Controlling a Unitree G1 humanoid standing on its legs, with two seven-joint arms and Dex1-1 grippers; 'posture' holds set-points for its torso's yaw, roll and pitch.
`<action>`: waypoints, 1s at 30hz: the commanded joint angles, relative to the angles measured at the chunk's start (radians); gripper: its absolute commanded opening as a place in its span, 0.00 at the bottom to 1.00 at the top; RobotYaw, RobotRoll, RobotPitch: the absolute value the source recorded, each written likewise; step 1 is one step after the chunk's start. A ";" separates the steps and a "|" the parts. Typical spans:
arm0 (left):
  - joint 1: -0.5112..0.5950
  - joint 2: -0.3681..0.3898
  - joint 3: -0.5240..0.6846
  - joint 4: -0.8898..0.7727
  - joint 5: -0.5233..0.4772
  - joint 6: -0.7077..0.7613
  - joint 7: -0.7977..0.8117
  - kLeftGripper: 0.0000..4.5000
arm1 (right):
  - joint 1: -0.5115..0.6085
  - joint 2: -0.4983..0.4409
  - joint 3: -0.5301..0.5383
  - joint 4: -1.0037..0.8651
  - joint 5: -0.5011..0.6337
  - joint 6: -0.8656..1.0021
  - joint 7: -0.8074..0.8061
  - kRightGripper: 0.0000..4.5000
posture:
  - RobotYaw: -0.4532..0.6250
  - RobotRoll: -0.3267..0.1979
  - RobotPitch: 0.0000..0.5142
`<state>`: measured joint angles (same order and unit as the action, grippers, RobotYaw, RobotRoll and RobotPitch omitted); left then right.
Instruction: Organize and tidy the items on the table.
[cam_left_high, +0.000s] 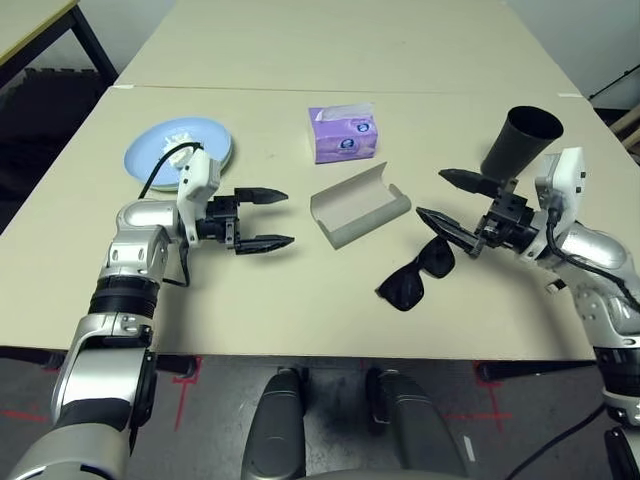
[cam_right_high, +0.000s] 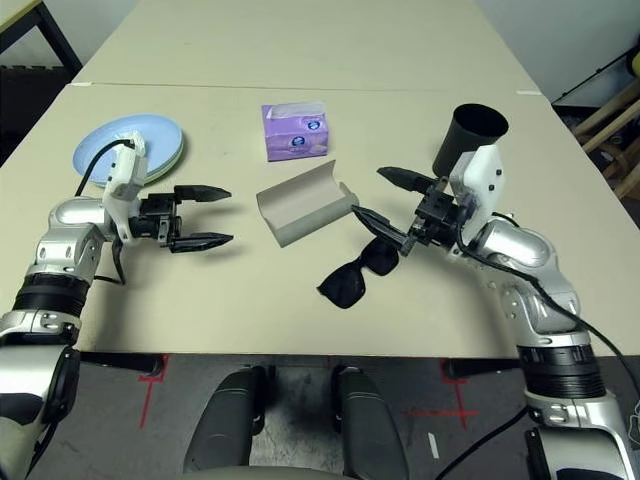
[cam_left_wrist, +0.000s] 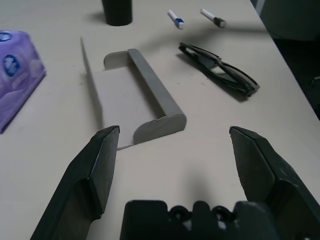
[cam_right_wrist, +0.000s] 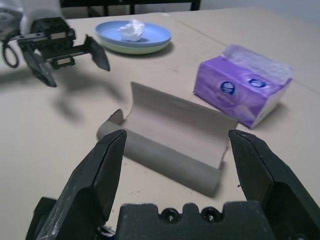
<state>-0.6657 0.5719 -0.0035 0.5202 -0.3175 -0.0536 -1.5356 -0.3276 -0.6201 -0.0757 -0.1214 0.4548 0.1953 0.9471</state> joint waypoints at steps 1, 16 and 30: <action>0.020 -0.016 -0.015 -0.051 -0.027 -0.022 -0.032 0.99 | 0.013 -0.026 0.039 -0.055 -0.025 0.032 0.014 1.00 | 0.51 0.62 0.46; 0.063 -0.057 -0.035 -0.131 -0.052 -0.034 -0.033 0.99 | -0.051 -0.185 0.163 -0.022 -0.205 -0.059 0.176 1.00 | 0.50 0.62 0.48; 0.080 -0.068 -0.034 -0.152 -0.048 -0.040 -0.008 0.99 | -0.249 -0.329 0.248 -0.089 -0.220 0.130 0.406 1.00 | 0.54 0.62 0.48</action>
<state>-0.6095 0.5065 -0.0222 0.3982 -0.3639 -0.0830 -1.5440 -0.5667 -0.9268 0.1503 -0.1748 0.2257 0.3063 1.3210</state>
